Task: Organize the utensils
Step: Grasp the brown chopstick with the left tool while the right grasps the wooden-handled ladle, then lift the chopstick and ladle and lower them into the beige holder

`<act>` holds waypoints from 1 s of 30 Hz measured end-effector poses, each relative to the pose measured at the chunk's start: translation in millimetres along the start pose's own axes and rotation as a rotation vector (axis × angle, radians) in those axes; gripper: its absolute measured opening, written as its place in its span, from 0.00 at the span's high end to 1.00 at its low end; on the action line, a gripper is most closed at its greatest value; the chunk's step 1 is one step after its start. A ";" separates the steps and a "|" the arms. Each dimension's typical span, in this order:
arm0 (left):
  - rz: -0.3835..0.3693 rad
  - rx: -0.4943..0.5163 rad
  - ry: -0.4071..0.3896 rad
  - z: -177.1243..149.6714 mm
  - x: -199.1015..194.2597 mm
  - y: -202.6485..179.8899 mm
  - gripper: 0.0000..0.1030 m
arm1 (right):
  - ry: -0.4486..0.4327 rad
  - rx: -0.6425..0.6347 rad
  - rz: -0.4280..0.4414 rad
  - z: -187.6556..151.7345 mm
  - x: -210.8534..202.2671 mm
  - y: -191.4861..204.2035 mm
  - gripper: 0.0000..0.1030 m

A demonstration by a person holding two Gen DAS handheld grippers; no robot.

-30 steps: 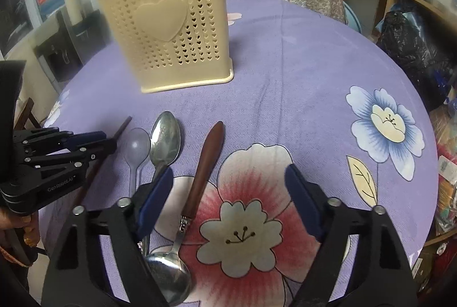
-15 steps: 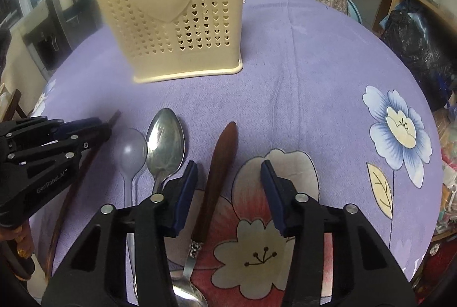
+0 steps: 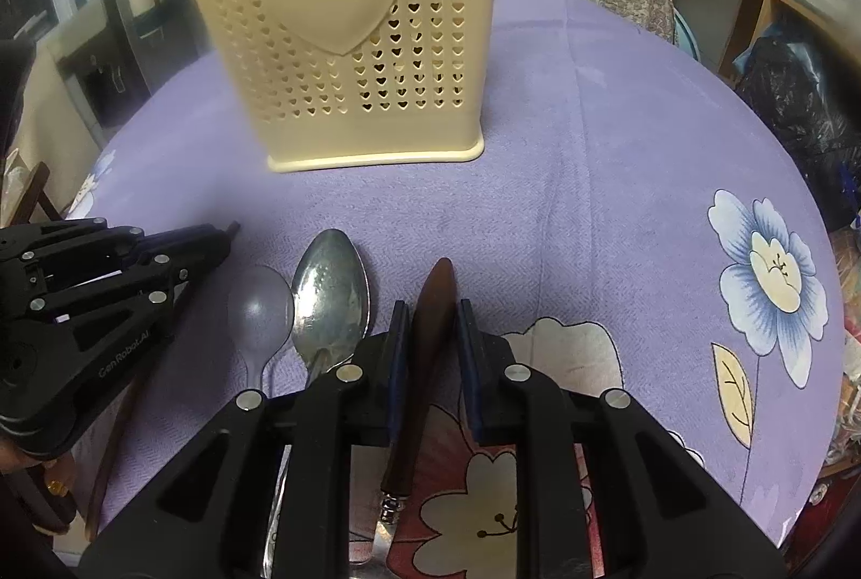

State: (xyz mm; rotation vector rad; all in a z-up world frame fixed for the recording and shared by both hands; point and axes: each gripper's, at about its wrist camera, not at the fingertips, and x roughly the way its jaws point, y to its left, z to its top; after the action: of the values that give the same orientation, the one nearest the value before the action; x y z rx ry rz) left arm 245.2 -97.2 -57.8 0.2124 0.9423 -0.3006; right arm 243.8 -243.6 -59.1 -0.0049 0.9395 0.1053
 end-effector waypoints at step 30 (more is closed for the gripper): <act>-0.159 -0.160 -0.418 28.5 -179.3 67.7 0.94 | -0.272 0.072 0.258 20.0 -133.9 -44.8 0.84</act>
State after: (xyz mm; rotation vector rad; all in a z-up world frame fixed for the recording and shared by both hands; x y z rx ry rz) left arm 191.3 -13.8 108.6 -0.0730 0.5649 -0.3958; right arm 185.6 -299.0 58.8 0.1935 0.6684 0.3033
